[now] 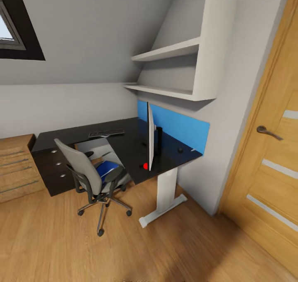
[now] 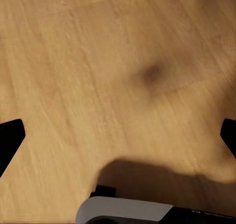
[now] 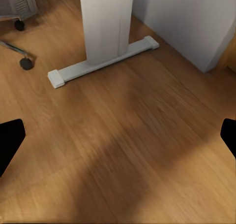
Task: In the bedroom, organize the workspace by keeping the computer under the desk, ensuring the monitor is on the desk, placing the keyboard on the desk next to the monitor, placing the mouse on the desk next to the keyboard, moving the folder from the swivel chair onto the desk next to the mouse, stacking the notebook on top of the folder with the pen on top of the notebook, and positioning the swivel chair next to the desk.
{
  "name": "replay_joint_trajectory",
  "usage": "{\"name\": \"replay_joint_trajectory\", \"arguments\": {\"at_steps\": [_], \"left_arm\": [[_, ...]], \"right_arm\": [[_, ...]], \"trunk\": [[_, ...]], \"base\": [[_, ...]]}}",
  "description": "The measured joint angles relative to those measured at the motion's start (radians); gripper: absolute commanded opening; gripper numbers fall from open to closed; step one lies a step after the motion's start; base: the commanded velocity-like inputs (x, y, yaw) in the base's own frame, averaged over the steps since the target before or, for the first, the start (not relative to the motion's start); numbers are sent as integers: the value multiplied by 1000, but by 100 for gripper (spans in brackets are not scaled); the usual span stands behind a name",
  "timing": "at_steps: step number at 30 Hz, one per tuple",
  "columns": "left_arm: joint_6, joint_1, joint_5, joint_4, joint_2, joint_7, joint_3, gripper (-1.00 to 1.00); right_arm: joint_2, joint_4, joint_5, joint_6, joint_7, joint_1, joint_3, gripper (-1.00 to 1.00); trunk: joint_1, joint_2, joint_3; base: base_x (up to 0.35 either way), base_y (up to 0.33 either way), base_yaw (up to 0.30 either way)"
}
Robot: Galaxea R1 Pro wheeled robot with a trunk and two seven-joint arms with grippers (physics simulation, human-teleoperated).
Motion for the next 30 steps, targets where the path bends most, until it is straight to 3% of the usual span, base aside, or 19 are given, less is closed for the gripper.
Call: {"name": "replay_joint_trajectory", "arguments": {"at_steps": [7,10,11,14,16,17,20,30], "left_arm": [[5,0,1,0,4,0,2,100],[9,0,3,3,8,0,3,100],[9,0,36,7,23,1,14,100],[10,0,88,13,33,-3,39,100],[6,0,163,23,37,-9,77,100],[4,0,182,26,38,-10,86,100],[4,0,194,29,38,-8,92,100],[6,0,205,31,39,-3,100,100]], "right_arm": [[-7,0,0,1,0,0,1,100],[-25,0,-1,2,0,0,1,100],[-65,2,-8,8,-1,0,-7,100],[-100,2,-9,11,0,0,-7,100],[-127,3,-14,13,-1,0,-9,100],[-126,3,-13,12,-1,0,-5,100],[-107,3,-11,10,-2,0,-4,100],[-80,6,-10,11,-1,0,-3,100]], "trunk": [[0,0,-8],[0,0,-11],[0,0,-12],[0,0,-16],[0,0,-18],[0,0,-19],[0,0,-22],[0,0,-32]], "base": [[0,0,206],[0,0,209],[0,0,213],[0,0,214],[0,0,215],[0,0,215],[0,0,215],[0,0,215]]}}
